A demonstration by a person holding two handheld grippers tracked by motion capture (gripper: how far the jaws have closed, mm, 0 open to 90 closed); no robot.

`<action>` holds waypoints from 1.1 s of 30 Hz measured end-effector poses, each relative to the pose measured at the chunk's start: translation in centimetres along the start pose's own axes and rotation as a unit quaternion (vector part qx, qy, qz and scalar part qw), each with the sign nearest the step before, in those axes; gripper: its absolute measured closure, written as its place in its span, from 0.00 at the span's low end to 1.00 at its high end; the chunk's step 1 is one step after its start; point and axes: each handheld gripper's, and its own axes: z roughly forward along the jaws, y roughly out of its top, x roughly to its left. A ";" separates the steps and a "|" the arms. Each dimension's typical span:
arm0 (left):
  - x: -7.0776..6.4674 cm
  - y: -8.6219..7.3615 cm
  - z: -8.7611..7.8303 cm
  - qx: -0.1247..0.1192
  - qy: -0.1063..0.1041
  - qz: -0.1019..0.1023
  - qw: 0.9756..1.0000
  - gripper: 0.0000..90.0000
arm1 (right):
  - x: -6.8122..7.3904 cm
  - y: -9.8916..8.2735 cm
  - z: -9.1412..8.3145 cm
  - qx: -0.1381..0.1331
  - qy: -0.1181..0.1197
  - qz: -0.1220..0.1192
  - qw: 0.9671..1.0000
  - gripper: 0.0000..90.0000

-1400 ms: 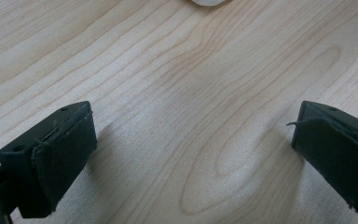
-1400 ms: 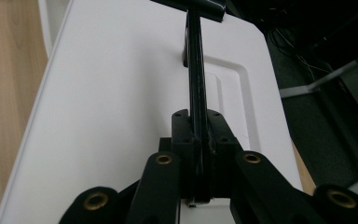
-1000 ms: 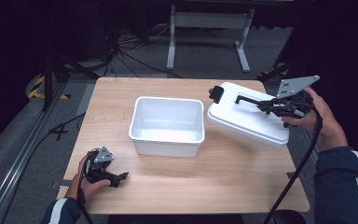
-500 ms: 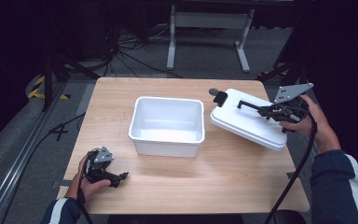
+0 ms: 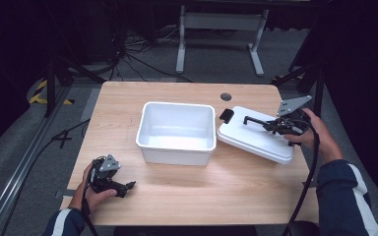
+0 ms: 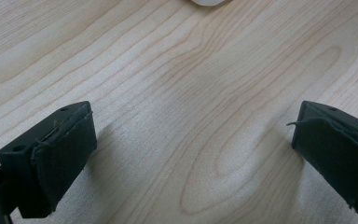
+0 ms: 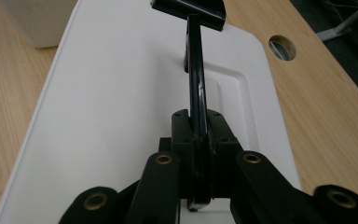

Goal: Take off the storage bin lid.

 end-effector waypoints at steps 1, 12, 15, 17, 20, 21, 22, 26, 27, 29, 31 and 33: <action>0.0 0.0 0.0 0.000 0.000 0.000 1.000 0.00 | 0.0 -0.1 0.2 0.000 0.003 0.002 1.000 0.94; 0.0 0.0 0.0 0.000 0.000 0.000 1.000 0.00 | 0.3 -1.0 3.3 0.014 0.024 0.008 1.000 0.94; 0.0 0.0 0.0 0.000 0.000 0.000 1.000 0.00 | 0.3 -1.1 3.6 0.014 0.025 0.012 1.000 0.94; 0.0 0.0 0.0 0.000 0.000 0.000 1.000 0.00 | 0.3 -1.4 4.0 0.016 0.029 0.014 0.999 0.94; 0.0 0.0 0.0 0.000 0.000 0.000 1.000 0.00 | 0.3 -1.7 4.5 0.021 0.028 0.015 0.999 0.94; 0.0 0.0 0.0 0.000 0.000 0.000 1.000 0.00 | 0.2 -1.8 4.7 0.020 0.025 0.016 0.999 0.94; 0.0 0.0 0.0 0.000 -0.001 0.001 1.000 0.00 | 0.2 -1.9 4.8 0.020 0.025 0.015 0.999 0.94; 0.0 0.0 0.0 -0.001 -0.001 0.001 1.000 0.00 | -0.2 -2.6 5.1 0.033 0.023 0.025 0.999 0.94; 0.0 0.0 0.0 0.000 -0.001 0.001 1.000 0.00 | -0.4 -2.8 5.2 0.035 0.020 0.026 0.999 0.94; 0.0 0.0 0.0 0.000 -0.001 0.001 1.000 0.00 | -0.4 -3.2 5.3 0.034 0.017 0.029 0.999 0.94; 0.0 0.0 0.0 0.002 -0.001 0.002 1.000 0.00 | -0.3 -3.6 5.5 0.027 0.016 0.030 0.999 0.94; 0.0 0.0 0.0 0.002 -0.001 0.002 1.000 0.00 | -0.2 -4.1 5.8 0.028 0.017 0.032 0.999 0.93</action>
